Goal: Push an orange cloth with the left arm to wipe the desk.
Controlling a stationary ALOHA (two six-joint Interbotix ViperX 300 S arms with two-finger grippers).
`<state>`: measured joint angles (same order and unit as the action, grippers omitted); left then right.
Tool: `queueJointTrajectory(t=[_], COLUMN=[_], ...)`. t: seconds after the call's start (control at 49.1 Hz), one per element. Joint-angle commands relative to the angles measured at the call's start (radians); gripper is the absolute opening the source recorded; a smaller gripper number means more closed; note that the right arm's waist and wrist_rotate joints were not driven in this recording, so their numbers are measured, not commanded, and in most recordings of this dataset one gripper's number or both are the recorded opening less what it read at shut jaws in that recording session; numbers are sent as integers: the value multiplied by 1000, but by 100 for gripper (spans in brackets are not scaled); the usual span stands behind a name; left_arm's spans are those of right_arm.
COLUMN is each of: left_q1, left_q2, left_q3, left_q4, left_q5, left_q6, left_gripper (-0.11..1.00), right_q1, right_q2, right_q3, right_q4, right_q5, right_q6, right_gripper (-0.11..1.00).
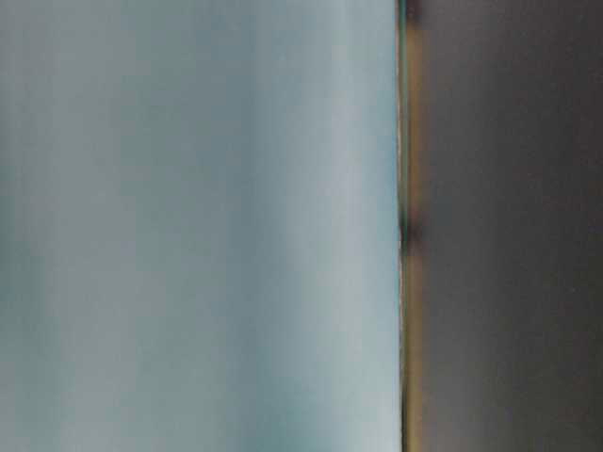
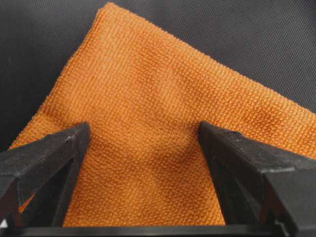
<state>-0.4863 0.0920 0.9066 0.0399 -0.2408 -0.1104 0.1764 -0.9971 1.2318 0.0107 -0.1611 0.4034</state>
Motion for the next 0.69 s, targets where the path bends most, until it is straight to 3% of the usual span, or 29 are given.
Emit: queueJointTrajectory(t=[0.0, 0.326, 0.673], left_q1=[3, 26, 57], left_q2=[-23, -135, -308], left_q3=[-2, 0, 60], left_q4=[3, 3, 3], left_q5=[-17, -21, -18], left_q6=[2, 12, 69], left_gripper=[88, 88, 88], right_q1=[0, 2, 2], right_q2=[5, 5, 5], right_q3=[-6, -5, -3], right_q4=[2, 2, 2], right_q5=[-9, -6, -9], right_q6=[0, 0, 0], right_gripper=[-1, -1, -1])
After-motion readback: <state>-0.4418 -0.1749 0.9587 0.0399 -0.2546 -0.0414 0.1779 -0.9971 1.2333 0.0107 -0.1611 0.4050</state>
